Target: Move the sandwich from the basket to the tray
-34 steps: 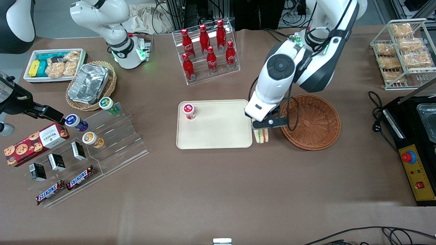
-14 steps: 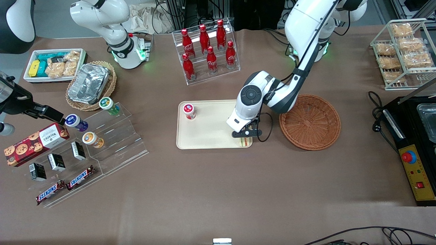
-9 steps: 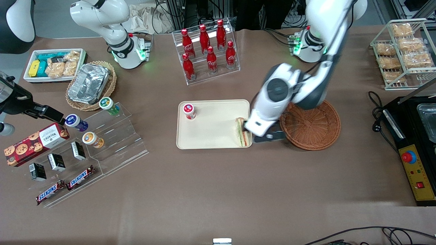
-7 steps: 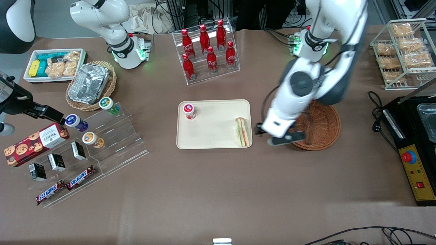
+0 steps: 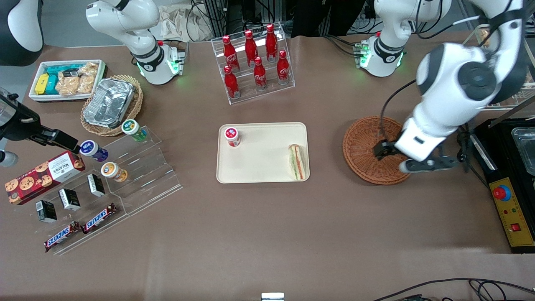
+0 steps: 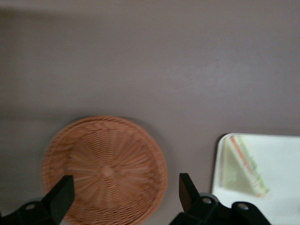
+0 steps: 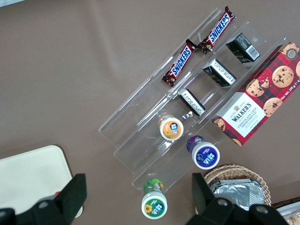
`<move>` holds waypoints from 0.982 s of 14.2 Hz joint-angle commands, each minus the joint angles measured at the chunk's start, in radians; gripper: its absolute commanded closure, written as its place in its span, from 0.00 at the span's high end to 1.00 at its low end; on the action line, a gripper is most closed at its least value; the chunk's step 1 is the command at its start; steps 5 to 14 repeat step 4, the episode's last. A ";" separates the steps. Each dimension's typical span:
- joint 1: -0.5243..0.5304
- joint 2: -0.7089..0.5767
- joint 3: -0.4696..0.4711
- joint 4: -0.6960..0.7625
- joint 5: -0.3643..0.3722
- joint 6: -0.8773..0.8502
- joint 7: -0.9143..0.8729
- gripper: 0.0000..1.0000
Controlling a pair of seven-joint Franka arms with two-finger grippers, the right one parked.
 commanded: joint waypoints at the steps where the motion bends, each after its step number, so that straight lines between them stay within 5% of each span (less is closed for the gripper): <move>1: 0.116 -0.084 -0.023 -0.005 -0.013 -0.118 0.125 0.99; 14: 0.135 -0.127 -0.014 0.018 -0.028 -0.196 0.190 0.99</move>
